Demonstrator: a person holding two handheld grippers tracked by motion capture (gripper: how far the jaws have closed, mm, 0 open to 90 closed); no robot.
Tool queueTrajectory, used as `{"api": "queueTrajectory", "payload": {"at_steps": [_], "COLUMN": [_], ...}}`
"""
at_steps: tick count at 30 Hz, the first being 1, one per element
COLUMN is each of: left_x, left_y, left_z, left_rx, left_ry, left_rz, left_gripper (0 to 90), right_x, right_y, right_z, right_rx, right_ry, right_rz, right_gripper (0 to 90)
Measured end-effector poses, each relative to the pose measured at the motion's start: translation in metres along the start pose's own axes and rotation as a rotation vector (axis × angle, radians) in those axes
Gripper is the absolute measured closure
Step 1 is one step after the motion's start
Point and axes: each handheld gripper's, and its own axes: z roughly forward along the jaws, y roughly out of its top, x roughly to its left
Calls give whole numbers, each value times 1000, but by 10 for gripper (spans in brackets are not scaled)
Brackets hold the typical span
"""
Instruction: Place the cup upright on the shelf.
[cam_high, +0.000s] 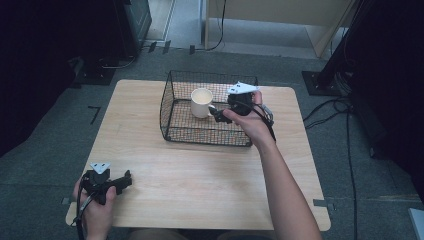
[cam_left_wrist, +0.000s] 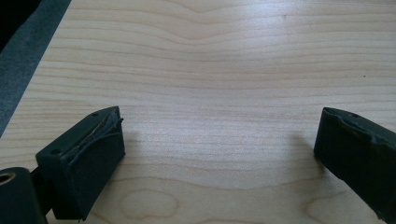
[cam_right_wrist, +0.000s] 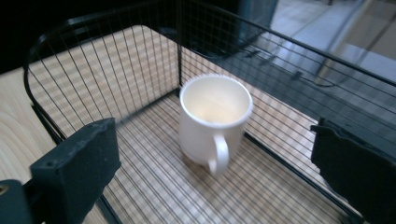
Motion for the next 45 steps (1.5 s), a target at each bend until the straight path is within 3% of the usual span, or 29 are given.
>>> {"api": "queueTrajectory", "payload": {"at_steps": [6,11,16,26,33,35,45], "left_x": [0,0,0,0,0,0,0], "left_y": [0,0,0,0,0,0,0], "left_z": [0,0,0,0,0,0,0], "left_rx": [0,0,-2,-1,-1,-1,0], "left_ry": [0,0,0,0,1,1,1], "left_rz": [0,-1,-2,0,1,1,1], "left_gripper": [19,19,19,19,19,19,19], "right_x": [10,20,24,18,10,9,-2], "right_y": [-14,-30,-49,-89,-130,-134,-187], "right_z": [-21,-42,-60,-92,-112,-114,-142], "right_rx": [7,-18,-7,1,-2,-2,0], "right_ry": [-16,45,26,-41,-75,-78,-126], "right_rz": [28,38,36,51,104,107,201], "right_gripper": [0,0,0,0,0,0,0]}}
